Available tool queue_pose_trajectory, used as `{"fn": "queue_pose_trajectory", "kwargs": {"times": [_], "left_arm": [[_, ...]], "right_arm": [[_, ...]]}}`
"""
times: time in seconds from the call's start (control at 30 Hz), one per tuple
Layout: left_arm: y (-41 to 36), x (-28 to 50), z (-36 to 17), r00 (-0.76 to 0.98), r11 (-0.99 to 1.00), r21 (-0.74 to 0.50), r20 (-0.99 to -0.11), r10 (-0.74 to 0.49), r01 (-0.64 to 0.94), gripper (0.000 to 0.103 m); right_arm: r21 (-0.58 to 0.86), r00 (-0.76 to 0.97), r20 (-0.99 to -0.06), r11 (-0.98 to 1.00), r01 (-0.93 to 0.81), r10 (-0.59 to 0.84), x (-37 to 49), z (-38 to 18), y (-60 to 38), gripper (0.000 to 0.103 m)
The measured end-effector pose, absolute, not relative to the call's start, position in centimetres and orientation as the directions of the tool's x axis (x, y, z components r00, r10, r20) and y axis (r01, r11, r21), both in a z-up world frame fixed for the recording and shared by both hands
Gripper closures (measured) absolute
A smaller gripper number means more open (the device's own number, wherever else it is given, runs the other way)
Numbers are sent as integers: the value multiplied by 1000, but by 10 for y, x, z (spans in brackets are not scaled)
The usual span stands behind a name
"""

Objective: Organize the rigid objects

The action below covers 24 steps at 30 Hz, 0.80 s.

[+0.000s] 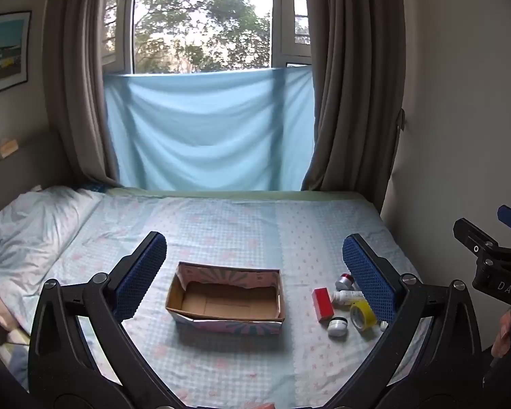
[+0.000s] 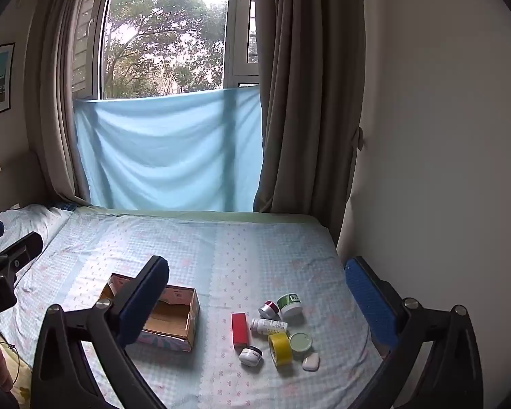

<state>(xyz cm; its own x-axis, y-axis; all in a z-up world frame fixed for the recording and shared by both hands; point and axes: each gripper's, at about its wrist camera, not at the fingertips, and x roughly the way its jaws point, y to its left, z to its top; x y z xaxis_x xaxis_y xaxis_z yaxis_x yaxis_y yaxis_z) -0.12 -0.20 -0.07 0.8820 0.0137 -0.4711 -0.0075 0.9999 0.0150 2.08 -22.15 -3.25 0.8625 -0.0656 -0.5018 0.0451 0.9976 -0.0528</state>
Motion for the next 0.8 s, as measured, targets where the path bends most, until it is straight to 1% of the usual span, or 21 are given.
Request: {"fn": "queue_pose_trajectory", "kwargs": {"times": [0.03,0.07,0.13,0.27,0.4,0.8], "left_arm": [[-3,-2,-1,882,1000,21,-470,19,-10,1],[-4,4,-3,871,1000,22,-491,14,-3,1],[-6,9,-2,870,1000,19,-493,9,0,1],[-4,1,2,884,1000,-2,-468,-8,8,1],[-1,4,3,883,1000,-7,-469,-15,13,1],[1,3,3,884,1000,-15,-467,-17,12,1]], "right_arm": [[-54,863,-501,997,46,-67,21,-33,-222,0],[-57,863,-501,997,48,-70,21,-33,-222,0],[-59,862,-502,997,52,-75,22,-33,-222,0],[-67,862,-499,996,61,-86,25,-33,-219,0],[-50,869,-488,996,68,-84,14,-33,-222,0],[-61,875,-477,996,59,-81,12,-30,-218,0]]}}
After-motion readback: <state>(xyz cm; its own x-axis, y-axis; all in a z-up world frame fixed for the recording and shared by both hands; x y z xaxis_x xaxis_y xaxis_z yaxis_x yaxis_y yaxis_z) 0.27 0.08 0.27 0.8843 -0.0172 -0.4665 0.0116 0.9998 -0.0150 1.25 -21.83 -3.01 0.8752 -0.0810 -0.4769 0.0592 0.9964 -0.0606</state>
